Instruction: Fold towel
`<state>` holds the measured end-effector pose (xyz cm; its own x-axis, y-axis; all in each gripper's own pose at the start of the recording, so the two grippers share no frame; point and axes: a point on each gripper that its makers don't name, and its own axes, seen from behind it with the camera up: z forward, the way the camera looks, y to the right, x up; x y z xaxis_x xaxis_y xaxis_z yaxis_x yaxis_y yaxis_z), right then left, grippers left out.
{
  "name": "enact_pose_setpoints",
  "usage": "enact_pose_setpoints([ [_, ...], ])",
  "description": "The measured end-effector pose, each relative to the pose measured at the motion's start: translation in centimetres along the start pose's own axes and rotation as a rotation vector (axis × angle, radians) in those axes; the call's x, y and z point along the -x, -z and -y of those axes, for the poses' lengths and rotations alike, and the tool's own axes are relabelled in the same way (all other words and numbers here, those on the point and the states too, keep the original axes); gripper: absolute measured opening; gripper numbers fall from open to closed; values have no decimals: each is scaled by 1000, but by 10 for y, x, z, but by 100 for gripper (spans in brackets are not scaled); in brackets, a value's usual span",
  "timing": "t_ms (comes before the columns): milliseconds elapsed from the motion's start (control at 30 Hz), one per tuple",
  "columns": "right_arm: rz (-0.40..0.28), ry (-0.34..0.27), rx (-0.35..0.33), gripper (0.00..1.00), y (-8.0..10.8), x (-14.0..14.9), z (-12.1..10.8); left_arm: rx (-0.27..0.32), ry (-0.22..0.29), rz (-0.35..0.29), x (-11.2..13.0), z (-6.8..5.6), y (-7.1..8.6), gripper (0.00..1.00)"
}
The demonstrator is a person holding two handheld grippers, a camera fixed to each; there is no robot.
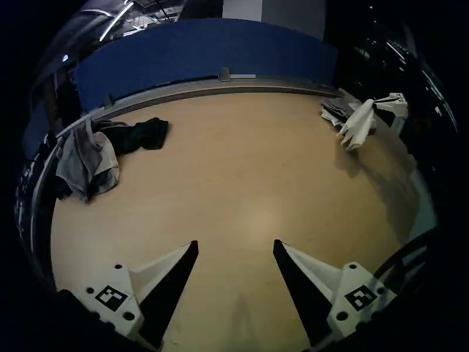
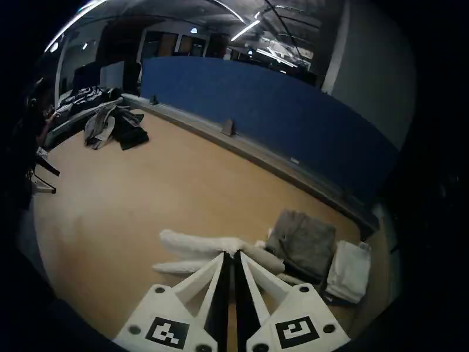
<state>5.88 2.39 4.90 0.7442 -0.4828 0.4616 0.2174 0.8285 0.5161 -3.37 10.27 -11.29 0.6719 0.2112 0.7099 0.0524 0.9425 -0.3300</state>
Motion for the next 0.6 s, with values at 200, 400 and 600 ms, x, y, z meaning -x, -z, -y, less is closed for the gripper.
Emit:
enact_pose_setpoints([
  [200, 33, -23, -4, 4, 5, 29, 3, -1, -2, 2, 0, -1, -1, 95],
  [400, 74, -46, -4, 4, 12, 62, 3, 1, -5, 4, -1, -4, -2, 95],
  [600, 123, -62, 2, 4, 18, 94, 3, 3, -13, 9, 0, -7, -4, 95],
])
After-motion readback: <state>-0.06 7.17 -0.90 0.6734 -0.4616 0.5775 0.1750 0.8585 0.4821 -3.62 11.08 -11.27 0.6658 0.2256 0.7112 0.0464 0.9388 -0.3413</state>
